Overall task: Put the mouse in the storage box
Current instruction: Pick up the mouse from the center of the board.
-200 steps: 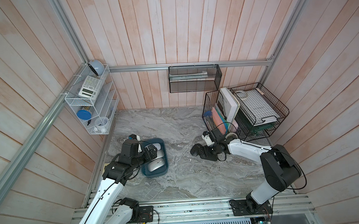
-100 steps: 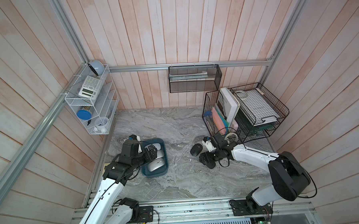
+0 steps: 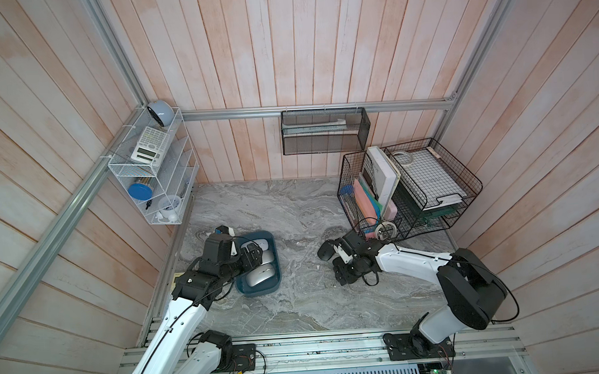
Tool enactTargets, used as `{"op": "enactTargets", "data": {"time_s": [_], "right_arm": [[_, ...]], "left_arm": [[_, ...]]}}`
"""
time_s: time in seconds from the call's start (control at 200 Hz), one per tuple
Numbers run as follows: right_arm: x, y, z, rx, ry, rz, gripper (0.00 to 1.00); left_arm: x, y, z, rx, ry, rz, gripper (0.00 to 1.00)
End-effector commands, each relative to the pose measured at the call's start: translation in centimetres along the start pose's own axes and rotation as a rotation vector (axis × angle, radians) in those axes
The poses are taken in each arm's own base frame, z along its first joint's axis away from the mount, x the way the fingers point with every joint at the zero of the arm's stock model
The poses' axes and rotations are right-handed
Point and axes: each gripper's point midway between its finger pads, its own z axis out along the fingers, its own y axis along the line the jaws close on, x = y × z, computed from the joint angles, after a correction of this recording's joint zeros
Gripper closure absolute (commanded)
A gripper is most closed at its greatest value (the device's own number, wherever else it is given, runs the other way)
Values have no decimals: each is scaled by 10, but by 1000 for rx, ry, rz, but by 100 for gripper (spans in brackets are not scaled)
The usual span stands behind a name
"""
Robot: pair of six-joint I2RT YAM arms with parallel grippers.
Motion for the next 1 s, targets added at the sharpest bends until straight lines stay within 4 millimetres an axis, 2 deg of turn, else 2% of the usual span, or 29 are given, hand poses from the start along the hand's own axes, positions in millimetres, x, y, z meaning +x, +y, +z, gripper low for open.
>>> {"op": "enactTargets", "data": {"time_s": [0.0, 0.255, 0.37, 0.56, 0.8, 0.995], "right_arm": [[4, -8, 0, 76, 30, -18, 20], [4, -10, 2, 113, 40, -28, 30], [4, -10, 3, 117, 45, -30, 38], [0, -8, -2, 107, 23, -41, 39], [-16, 14, -29, -18, -98, -119, 41], [-24, 34, -58, -115, -208, -185, 42]], "left_arm": [[3, 1, 1, 6, 8, 9, 8], [4, 2, 2, 4, 13, 8, 8], [4, 2, 3, 4, 14, 7, 8], [4, 1, 3, 7, 13, 8, 8], [6, -5, 3, 39, 29, 10, 8], [11, -27, 1, 163, 66, 11, 10]]}}
